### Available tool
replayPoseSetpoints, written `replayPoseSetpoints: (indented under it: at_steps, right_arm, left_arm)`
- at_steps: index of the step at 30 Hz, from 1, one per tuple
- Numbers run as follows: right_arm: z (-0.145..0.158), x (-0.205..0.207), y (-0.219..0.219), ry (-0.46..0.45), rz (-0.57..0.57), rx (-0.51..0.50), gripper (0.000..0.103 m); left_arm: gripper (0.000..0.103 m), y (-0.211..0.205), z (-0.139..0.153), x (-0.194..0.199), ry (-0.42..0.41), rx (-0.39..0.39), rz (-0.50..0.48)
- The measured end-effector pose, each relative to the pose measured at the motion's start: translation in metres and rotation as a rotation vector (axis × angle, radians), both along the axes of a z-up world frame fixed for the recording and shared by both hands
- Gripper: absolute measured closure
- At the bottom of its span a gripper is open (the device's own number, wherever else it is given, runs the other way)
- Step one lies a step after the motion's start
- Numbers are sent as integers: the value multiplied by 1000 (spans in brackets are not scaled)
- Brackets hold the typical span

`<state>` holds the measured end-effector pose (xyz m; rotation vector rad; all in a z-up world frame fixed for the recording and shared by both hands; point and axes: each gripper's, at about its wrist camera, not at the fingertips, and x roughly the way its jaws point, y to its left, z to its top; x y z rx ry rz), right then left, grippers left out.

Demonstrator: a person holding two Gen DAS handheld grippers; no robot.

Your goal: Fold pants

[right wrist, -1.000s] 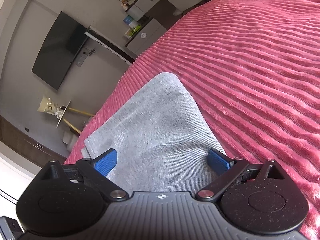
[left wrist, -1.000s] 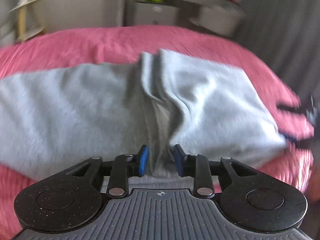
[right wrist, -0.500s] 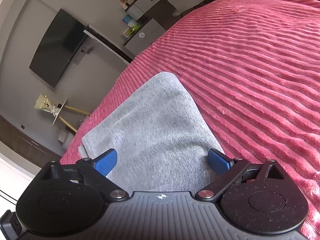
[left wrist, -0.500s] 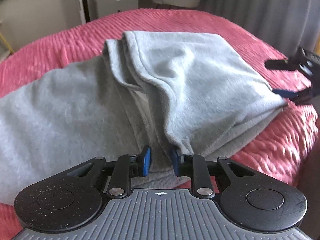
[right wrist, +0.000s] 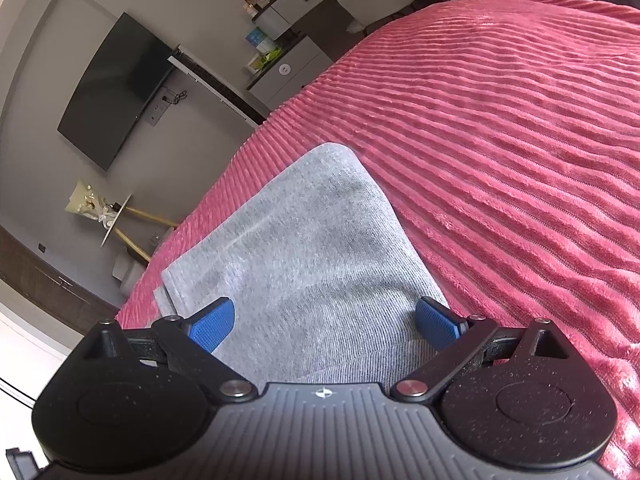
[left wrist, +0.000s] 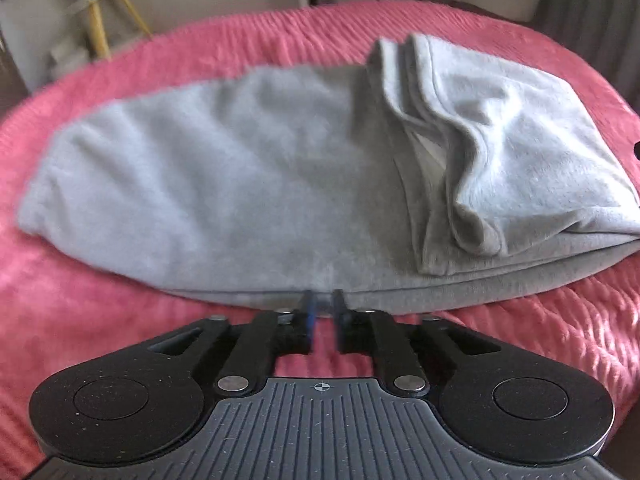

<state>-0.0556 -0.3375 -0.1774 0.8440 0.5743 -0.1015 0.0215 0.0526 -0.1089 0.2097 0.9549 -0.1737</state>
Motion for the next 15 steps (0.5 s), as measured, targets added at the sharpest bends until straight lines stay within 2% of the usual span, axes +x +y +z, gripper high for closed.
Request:
replayPoseSetpoints:
  at_steps: [2, 4, 6, 8, 11, 12, 15]
  right_arm:
    - [0, 1, 1, 5, 2, -10, 6]
    - [1, 2, 4, 12, 5, -29, 6]
    - [3, 4, 7, 18, 13, -55, 6]
    - [3, 4, 9, 21, 18, -70, 6]
    - [3, 3, 8, 18, 16, -68, 6]
    - [2, 3, 8, 18, 16, -68, 6]
    - [3, 4, 9, 21, 17, -80, 6]
  left_arm:
    - [57, -15, 18, -8, -68, 5, -7]
    - [53, -33, 36, -10, -126, -40, -38]
    - [41, -54, 50, -9, -176, -72, -77]
    - [38, -78, 54, -4, -223, -97, -104]
    - [39, -103, 43, 12, -230, -191, -127]
    - [43, -108, 33, 18, -226, -216, -130]
    - [54, -115, -7, 41, -121, -183, -84]
